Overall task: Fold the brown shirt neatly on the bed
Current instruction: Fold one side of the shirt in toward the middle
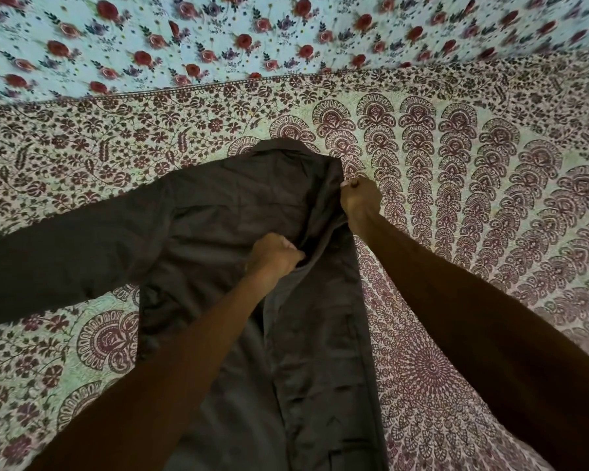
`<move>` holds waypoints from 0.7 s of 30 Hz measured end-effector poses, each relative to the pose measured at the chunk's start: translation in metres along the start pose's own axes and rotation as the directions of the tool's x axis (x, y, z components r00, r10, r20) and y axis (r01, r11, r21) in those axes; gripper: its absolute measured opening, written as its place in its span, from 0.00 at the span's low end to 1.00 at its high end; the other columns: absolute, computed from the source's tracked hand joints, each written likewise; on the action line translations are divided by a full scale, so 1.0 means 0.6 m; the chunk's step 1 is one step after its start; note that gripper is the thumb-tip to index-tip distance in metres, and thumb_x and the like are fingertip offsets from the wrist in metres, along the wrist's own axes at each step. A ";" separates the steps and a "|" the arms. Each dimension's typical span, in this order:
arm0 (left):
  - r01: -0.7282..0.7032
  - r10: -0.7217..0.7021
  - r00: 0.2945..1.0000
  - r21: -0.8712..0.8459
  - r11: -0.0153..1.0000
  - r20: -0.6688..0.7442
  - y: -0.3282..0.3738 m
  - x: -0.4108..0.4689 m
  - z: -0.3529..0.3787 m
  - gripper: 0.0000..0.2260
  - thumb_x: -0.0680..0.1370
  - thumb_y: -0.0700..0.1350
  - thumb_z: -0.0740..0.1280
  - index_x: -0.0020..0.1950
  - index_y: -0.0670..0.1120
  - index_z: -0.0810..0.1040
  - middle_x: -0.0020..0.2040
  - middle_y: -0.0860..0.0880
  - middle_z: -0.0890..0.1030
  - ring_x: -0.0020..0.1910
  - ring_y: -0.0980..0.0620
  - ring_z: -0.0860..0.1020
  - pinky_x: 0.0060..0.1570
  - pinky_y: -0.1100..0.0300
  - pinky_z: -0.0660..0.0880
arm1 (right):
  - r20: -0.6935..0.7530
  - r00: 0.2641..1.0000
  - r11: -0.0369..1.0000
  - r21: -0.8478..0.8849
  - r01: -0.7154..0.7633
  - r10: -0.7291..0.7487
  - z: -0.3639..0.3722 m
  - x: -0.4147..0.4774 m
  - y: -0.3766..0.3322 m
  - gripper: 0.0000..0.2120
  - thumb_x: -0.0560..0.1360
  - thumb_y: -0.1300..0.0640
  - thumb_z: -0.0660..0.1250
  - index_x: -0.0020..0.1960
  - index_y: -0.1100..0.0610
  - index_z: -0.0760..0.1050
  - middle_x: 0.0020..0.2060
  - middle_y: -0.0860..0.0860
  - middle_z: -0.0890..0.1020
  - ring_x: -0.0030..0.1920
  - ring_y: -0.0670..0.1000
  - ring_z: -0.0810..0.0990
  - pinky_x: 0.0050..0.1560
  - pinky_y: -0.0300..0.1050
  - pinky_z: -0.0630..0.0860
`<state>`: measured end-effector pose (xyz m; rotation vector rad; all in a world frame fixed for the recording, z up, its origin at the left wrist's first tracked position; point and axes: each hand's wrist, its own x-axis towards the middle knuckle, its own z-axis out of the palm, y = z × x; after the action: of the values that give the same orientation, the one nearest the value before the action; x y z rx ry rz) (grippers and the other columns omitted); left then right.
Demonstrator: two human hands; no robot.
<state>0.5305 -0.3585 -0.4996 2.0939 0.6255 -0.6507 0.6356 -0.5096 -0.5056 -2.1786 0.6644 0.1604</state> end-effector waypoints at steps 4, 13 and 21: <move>0.002 0.000 0.998 0.037 0.999 -0.058 -0.002 0.011 -0.005 0.07 0.74 0.42 0.71 0.42 0.49 0.73 0.48 0.49 0.78 0.47 0.50 0.76 0.53 0.57 0.76 | 0.043 0.995 0.989 -0.114 0.093 -0.088 -0.005 -0.003 0.002 0.12 0.76 0.50 0.66 0.47 0.60 0.79 0.48 0.59 0.83 0.48 0.58 0.81 0.47 0.43 0.75; -0.494 0.612 0.788 0.520 0.697 -0.072 -0.006 0.014 -0.013 0.23 0.72 0.43 0.72 0.63 0.52 0.69 0.61 0.47 0.73 0.56 0.44 0.75 0.51 0.51 0.74 | 0.551 0.830 0.969 0.150 -0.195 0.082 -0.060 -0.021 0.023 0.22 0.78 0.41 0.62 0.60 0.58 0.71 0.51 0.54 0.79 0.52 0.56 0.80 0.51 0.50 0.79; -0.526 0.610 0.727 0.826 0.202 0.314 0.012 0.060 -0.028 0.40 0.73 0.43 0.68 0.79 0.52 0.49 0.80 0.50 0.49 0.78 0.43 0.52 0.72 0.44 0.57 | 0.752 0.659 0.998 -0.054 0.021 0.027 -0.094 -0.036 0.048 0.13 0.70 0.55 0.75 0.37 0.56 0.72 0.28 0.48 0.74 0.30 0.45 0.70 0.31 0.39 0.62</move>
<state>0.5656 -0.3410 -0.5097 3.0656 -0.7309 -0.4506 0.5967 -0.5583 -0.4817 -1.9053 0.1686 1.0448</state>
